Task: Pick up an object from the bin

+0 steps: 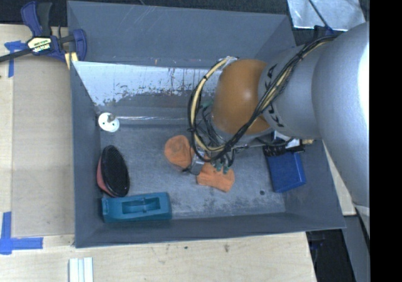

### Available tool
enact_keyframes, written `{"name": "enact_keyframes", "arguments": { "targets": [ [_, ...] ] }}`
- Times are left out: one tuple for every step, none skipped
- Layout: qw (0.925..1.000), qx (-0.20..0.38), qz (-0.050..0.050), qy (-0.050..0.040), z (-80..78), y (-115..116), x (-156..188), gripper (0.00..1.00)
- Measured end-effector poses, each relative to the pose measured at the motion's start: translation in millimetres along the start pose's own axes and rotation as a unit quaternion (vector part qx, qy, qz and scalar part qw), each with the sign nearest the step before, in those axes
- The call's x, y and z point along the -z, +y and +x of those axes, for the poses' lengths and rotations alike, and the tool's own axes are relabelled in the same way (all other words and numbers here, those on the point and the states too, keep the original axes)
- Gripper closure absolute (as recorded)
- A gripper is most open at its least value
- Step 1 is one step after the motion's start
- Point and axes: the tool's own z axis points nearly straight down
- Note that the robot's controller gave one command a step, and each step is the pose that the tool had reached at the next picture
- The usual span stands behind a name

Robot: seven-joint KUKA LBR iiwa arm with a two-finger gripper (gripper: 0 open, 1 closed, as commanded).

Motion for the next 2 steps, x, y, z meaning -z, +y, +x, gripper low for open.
{"name": "enact_keyframes", "arguments": {
  "targets": [
    [1.0000, 0.000, 0.000, 0.0000, 0.0, 0, 0, 1.00],
    [1.0000, 0.001, -0.001, -0.0029, -22.3, 19, 174, 1.00]
  ]
}}
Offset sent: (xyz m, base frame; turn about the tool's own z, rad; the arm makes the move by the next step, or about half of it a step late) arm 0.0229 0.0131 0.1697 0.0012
